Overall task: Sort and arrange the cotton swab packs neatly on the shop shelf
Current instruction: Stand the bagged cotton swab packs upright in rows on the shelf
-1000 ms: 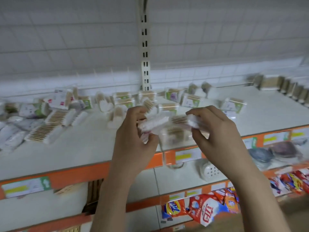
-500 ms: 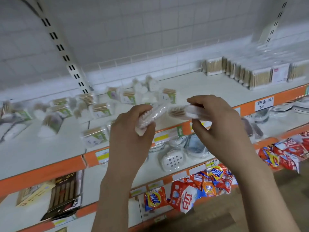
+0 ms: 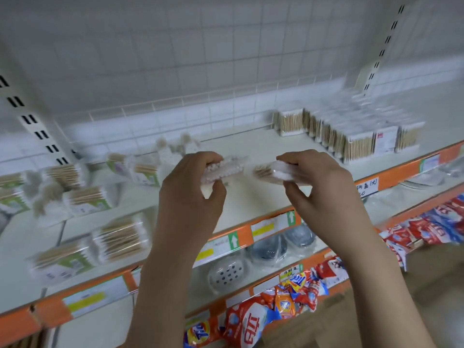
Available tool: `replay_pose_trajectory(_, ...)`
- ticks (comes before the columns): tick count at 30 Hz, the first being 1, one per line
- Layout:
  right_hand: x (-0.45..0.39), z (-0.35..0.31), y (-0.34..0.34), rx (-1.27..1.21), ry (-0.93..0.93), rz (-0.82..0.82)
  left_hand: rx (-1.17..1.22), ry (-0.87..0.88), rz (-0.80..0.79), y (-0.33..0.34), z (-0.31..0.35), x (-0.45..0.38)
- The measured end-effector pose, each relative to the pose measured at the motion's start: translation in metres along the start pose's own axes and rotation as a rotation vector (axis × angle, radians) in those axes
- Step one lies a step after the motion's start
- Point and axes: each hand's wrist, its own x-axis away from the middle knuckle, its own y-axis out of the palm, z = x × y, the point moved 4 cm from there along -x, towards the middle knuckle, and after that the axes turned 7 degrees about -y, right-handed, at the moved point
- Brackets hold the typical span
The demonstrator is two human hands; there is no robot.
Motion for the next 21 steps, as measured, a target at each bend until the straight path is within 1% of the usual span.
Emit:
replay_pose_trajectory(6, -0.014, 0.021, 0.0, 0.024, 0.009, 0.021, -0.04, 0.025, -0.016, 0.019, 0.002, -0.026)
replay_pose_trajectory(12, -0.021, 0.056, 0.001, 0.003, 0.017, 0.033, -0.048, 0.002, -0.101, 0.055, 0.008, -0.039)
replay_pose_trajectory(16, -0.035, 0.095, 0.003, 0.022, 0.015, -0.024, -0.029, -0.046, -0.101, 0.085, 0.015, -0.049)
replay_pose_trajectory(21, -0.08, 0.155, 0.001, 0.088, -0.108, -0.166, -0.12, -0.069, -0.073, 0.13, 0.027, -0.066)
